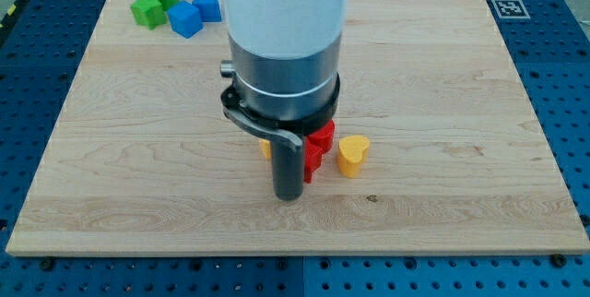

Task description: Move the red star top of the red circle

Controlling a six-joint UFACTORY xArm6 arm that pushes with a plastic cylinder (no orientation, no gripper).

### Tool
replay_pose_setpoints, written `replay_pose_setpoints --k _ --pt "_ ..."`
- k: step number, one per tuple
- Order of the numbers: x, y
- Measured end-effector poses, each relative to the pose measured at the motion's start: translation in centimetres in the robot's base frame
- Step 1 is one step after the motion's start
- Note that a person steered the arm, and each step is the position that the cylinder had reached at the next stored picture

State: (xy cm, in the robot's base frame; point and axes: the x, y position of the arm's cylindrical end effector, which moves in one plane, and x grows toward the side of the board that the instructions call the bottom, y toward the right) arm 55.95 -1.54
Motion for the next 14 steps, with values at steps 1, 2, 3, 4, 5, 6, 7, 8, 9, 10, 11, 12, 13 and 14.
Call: replay_pose_setpoints --k 1,2,3,4,5,6,7,8,9,10,11,12,13,14 --pt "-2.6 0.0" --pt "-3.4 3.7" --pt "-4.0 9.4" --pt "-6.7 12.0" --pt "-7.9 12.2" --pt "-8.8 12.4" --pt "-10.1 12.7" --pt "-8.6 12.7" --pt "-4.5 12.6" --pt "-2.5 11.5" --pt "-3.0 8.3" --pt "-4.1 7.0" --pt "-4.1 6.1" --pt "-3.6 2.3"
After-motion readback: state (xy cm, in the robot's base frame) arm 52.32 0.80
